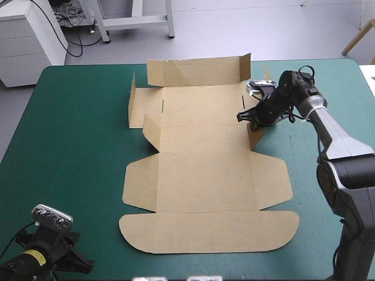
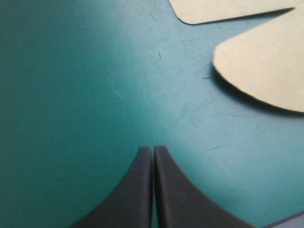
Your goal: Fold the box
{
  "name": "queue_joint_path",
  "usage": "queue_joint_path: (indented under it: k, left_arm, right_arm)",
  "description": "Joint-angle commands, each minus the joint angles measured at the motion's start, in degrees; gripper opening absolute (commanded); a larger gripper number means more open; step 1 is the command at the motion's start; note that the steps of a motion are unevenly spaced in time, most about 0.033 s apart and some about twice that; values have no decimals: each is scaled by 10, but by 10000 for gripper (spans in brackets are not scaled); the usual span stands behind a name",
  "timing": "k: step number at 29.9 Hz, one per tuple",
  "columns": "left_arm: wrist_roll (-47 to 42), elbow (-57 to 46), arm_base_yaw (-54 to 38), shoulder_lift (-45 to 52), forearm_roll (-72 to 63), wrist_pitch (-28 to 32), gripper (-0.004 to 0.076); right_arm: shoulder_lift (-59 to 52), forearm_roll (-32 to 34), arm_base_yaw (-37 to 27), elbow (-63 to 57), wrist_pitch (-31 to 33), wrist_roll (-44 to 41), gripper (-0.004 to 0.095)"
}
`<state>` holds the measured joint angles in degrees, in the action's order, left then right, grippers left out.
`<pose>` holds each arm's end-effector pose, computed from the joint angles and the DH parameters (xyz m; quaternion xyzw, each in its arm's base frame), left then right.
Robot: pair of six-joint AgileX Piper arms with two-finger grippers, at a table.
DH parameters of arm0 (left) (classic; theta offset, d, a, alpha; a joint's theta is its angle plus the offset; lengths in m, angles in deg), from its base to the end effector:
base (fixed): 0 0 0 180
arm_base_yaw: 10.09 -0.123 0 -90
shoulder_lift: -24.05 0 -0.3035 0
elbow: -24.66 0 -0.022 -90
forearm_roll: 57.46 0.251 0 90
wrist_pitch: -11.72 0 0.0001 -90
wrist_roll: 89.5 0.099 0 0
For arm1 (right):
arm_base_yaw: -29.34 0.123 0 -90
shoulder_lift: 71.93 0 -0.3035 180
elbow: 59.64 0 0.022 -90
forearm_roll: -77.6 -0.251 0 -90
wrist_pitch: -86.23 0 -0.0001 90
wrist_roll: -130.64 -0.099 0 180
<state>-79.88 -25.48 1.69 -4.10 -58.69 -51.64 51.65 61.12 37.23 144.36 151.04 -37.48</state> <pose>0.0339 -0.0090 0.2610 0.1740 0.9283 -0.0168 0.3282 0.4385 0.0864 0.2640 -0.1261 0.9733 0.1320 0.1391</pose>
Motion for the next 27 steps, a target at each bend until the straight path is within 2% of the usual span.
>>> queue_joint_path:
  k: [1, 5, 12, 14, 19, 22, 27]
  left_arm:
    - [-1, 12, 2, -6, -9, 26, -10]
    - [-1, 19, 2, -6, -17, 29, -10]
    - [-1, 71, 2, -6, -31, 32, -10]
    - [-1, 85, 2, -6, -31, 28, -10]
    - [-1, 106, 2, -6, -34, 20, -10]
    - [-1, 107, 2, -6, -44, 19, -10]
    - [-1, 107, 2, -6, -55, 19, -10]
  right_arm:
    - [12, 3, 14, 92, 8, 84, -13]
    - [71, 17, 37, 187, 40, 146, -13]
    - [126, 44, 111, 295, 41, 293, -14]
    - [134, 52, 134, 311, 37, 341, -14]
    - [144, 42, 176, 331, -22, 383, -14]
    - [144, 25, 200, 332, -25, 458, -14]
    - [144, -4, 231, 332, -34, 517, -14]
